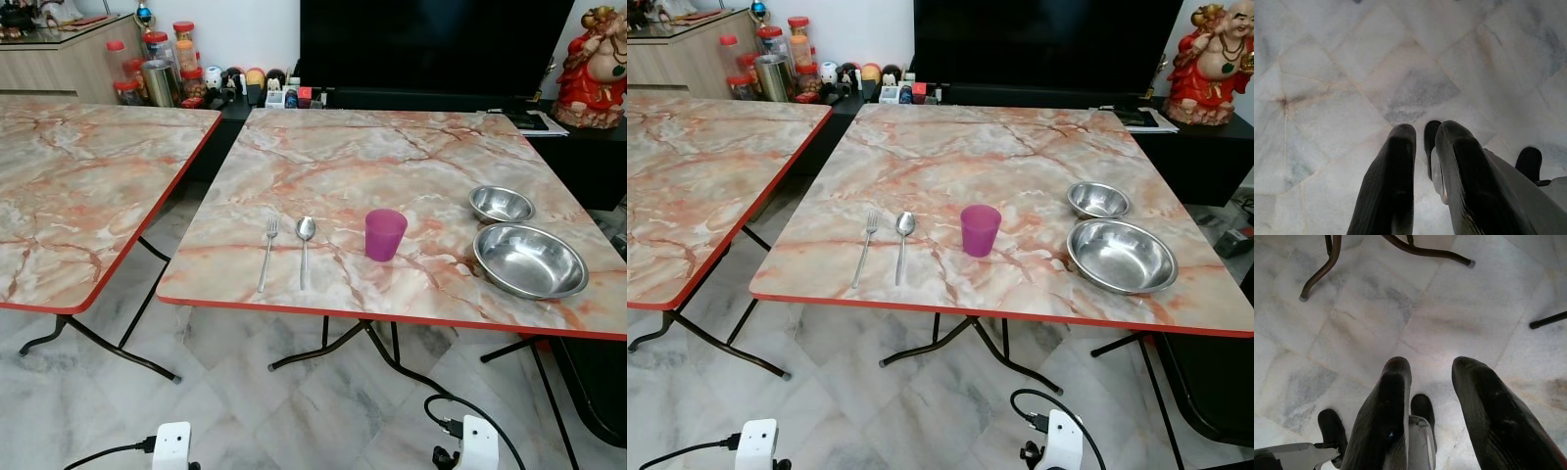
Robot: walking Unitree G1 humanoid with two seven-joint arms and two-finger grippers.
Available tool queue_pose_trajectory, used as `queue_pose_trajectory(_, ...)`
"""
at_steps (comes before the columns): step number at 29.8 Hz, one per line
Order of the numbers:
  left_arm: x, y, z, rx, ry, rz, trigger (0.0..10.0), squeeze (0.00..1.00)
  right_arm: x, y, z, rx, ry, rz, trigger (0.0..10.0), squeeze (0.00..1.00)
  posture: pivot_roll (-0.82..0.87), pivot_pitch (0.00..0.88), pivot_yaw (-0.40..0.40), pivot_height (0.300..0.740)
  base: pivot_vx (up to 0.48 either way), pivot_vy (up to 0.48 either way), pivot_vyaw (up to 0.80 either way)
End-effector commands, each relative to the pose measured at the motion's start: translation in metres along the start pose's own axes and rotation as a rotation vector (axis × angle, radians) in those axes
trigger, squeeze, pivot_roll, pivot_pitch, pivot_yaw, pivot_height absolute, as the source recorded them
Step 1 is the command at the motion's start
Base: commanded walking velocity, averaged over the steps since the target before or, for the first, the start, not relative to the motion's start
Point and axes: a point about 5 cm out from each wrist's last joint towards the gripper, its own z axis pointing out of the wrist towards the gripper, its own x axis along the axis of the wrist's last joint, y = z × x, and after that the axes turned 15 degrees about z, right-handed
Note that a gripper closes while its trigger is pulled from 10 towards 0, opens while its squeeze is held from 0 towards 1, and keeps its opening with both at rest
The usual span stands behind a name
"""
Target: Setting the table
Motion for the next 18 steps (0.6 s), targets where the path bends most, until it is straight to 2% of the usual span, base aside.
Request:
queue_pose_trajectory(1, -0.0017, 0.0012, -0.0001, -0.007, -0.011, 0.009, 10.0, 0.0, 0.0032, 0.0004, 0.0002, 0.0, 0.014, 0.005, 10.0, 0.0, 0.03, 0.0, -0.018, 0.728, 0.0, -0.259, 0.0)
queue_pose_trajectory(18, 0.005, 0.0044, 0.0011, -0.013, 0.012, 0.01, 10.0, 0.0, 0.0045, 0.0, 0.0004, -0.007, 0.022, 0.004, 10.0, 0.0, 0.02, 0.0, -0.018, 0.728, 0.0, -0.279, 0.0)
